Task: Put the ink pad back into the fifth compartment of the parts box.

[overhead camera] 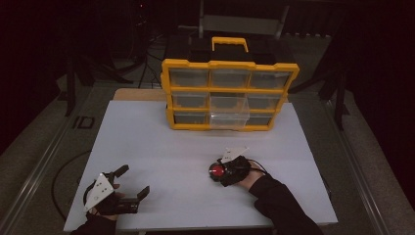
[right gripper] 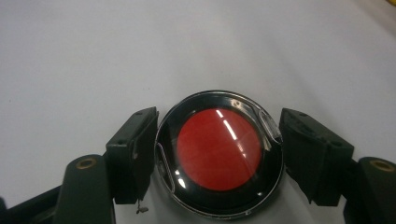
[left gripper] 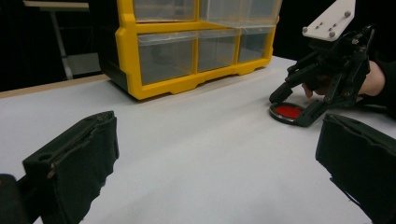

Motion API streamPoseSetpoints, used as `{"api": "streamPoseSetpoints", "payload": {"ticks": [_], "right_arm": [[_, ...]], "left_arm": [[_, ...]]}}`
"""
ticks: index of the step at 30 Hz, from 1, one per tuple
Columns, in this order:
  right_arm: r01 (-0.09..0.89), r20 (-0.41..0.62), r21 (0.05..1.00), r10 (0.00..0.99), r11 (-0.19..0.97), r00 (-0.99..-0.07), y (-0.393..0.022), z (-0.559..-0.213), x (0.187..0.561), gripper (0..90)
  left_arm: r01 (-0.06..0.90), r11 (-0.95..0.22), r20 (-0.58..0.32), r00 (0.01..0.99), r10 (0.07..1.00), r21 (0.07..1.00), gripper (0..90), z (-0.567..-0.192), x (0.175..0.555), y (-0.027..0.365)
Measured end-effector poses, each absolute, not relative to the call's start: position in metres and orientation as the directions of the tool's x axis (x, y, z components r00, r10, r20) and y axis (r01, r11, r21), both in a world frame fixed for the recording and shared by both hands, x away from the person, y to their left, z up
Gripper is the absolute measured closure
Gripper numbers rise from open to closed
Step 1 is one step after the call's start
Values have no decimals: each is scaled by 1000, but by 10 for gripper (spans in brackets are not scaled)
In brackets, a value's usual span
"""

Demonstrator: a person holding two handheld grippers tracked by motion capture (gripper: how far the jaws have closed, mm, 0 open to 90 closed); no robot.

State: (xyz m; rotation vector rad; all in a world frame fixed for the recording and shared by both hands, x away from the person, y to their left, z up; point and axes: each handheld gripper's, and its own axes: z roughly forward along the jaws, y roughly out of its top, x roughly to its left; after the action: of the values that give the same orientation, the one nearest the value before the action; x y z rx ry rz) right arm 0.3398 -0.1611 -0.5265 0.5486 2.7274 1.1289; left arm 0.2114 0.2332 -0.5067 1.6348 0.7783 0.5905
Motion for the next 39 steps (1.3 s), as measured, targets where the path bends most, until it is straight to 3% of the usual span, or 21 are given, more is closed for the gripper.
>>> {"api": "streamPoseSetpoints", "payload": {"ticks": [10,39], "right_arm": [[257,-28,679,374,688,-927,-157,-519,337,304],[199,-48,685,316,701,-948,-174,-445,327,303]], "left_arm": [[177,-103,-38,650,759,979,0,-507,212,234],[178,-111,-33,652,758,978,0,-507,213,232]]}}
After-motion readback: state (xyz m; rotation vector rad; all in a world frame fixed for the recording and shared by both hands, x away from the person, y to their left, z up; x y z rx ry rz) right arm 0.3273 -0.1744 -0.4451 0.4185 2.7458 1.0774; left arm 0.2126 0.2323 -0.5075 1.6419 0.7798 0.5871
